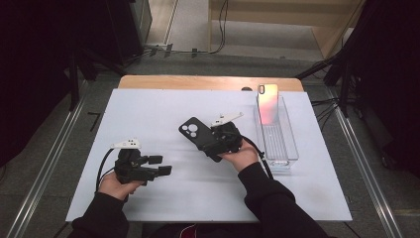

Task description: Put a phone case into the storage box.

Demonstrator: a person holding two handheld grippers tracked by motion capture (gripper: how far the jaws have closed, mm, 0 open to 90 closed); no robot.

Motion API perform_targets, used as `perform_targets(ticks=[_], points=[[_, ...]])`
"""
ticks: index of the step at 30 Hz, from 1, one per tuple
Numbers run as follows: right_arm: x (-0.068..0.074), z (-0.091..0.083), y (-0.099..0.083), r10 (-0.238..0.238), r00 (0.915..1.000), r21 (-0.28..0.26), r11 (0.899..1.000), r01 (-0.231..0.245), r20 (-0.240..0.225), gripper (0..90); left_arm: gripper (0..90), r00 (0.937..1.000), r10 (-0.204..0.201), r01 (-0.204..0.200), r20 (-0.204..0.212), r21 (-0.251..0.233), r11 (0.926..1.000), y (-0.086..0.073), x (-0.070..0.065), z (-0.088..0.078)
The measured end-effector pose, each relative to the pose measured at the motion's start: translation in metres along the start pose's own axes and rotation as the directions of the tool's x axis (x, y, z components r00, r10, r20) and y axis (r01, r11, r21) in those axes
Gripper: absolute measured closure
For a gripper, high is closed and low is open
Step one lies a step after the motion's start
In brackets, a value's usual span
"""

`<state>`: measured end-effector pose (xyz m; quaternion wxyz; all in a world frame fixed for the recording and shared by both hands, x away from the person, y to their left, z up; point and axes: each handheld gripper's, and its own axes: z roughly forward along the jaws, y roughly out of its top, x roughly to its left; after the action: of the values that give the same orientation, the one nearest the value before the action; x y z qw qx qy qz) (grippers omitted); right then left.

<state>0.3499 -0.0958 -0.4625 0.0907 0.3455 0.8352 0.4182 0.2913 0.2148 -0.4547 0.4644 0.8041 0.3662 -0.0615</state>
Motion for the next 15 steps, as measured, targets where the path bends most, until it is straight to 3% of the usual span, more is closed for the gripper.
perform_targets(ticks=[7,15], points=[[0.006,-0.015,-0.005,0.022,0.9997,-0.013,1.000,-0.022,0.006,12.6,29.7,0.9996,-0.027,0.027,-0.012,-0.013,0.9995,0.004,-0.002,-0.001],[0.011,-0.022,-0.016,0.114,0.9932,-0.051,0.992,-0.113,0.019,12.5,28.7,0.9970,-0.074,0.073,-0.024,-0.035,0.9967,0.013,-0.005,0.000]])
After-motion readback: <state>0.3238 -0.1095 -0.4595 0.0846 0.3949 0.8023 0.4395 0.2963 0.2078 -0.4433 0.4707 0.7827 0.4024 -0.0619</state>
